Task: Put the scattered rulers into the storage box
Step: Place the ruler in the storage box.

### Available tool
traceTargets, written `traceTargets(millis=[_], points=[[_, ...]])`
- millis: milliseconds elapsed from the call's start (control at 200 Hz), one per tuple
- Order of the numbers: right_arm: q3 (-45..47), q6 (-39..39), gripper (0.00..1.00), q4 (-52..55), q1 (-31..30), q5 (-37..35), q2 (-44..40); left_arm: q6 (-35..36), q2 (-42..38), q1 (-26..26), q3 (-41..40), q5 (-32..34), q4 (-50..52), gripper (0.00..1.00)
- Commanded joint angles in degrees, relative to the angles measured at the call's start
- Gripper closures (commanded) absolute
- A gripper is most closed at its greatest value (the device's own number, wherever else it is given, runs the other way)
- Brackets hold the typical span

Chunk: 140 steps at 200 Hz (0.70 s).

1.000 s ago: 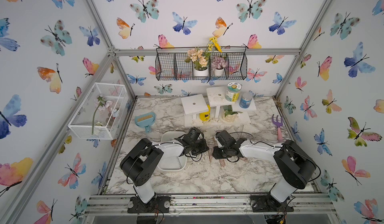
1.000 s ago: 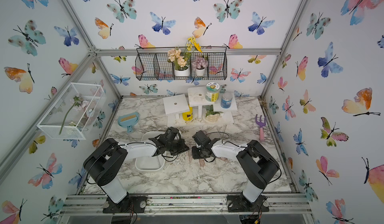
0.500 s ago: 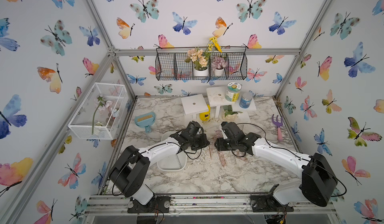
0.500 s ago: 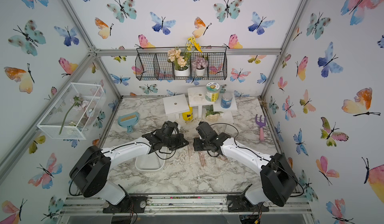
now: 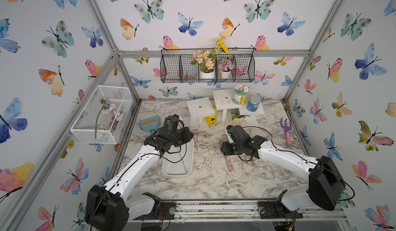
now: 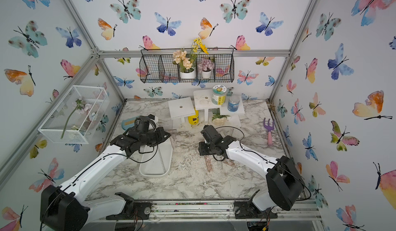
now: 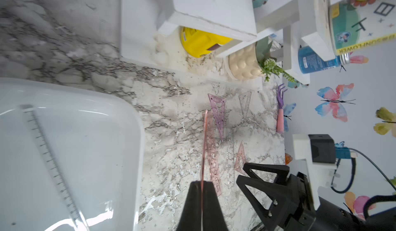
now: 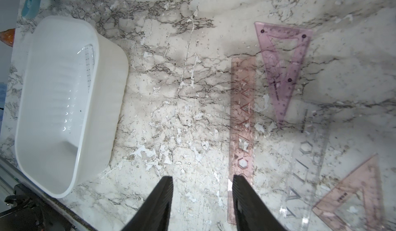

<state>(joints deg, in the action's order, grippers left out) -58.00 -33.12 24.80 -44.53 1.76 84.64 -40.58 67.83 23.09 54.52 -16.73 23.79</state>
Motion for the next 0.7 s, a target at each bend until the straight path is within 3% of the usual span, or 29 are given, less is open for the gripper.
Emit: traceTargets(millis=[0, 340, 696], points=[[-2.0, 1.04, 0.49, -0.18, 0.41, 2.09, 1.43, 4.63, -3.14, -3.56, -2.77, 1.58, 7.18, 1.0], [-2.79, 0.96, 0.51, -1.31, 0.41, 6.14, 3.29, 6.39, -5.47, -7.87, -9.53, 4.61, 7.46, 1.0], [1.19, 0.0, 0.51, -0.29, 0.41, 3.32, 1.06, 6.82, -1.59, -7.96, -10.04, 4.77, 3.76, 1.0]])
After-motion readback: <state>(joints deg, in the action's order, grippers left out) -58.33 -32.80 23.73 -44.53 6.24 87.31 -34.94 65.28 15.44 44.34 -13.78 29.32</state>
